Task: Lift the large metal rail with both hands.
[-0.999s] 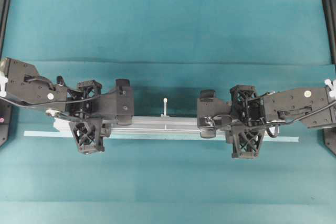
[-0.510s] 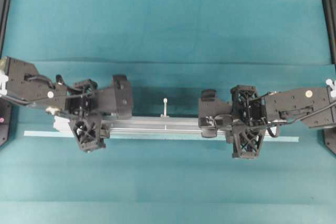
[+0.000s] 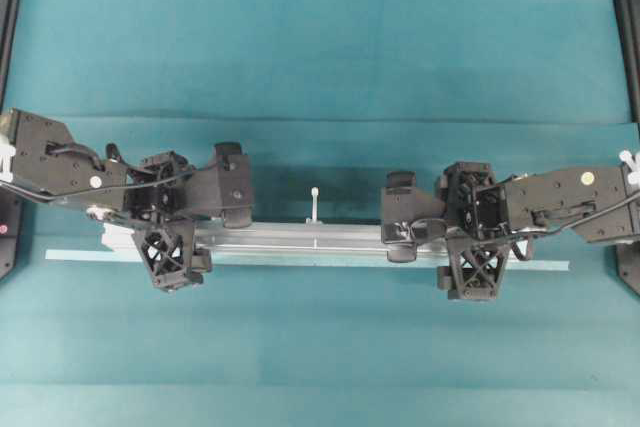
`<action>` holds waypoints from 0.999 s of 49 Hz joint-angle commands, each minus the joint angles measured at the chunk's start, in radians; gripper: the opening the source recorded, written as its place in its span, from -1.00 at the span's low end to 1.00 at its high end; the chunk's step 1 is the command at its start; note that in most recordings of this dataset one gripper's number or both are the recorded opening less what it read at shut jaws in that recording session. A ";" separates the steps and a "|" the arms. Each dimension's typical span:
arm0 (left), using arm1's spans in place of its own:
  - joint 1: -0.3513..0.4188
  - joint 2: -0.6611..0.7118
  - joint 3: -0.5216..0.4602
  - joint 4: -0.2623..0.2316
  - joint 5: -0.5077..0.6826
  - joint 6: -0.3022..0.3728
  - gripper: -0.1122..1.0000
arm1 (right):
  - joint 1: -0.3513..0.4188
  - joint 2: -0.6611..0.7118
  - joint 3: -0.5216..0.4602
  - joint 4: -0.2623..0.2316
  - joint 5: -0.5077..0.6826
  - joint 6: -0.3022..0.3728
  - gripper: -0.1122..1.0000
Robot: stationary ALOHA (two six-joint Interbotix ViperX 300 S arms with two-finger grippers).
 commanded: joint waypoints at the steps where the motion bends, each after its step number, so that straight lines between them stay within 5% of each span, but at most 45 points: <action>1: -0.005 -0.021 -0.006 0.000 0.003 0.003 0.94 | 0.000 -0.017 -0.011 -0.003 0.002 0.000 0.94; 49: -0.005 -0.463 0.005 0.000 0.006 0.026 0.94 | -0.037 -0.615 0.100 -0.003 -0.023 0.002 0.94</action>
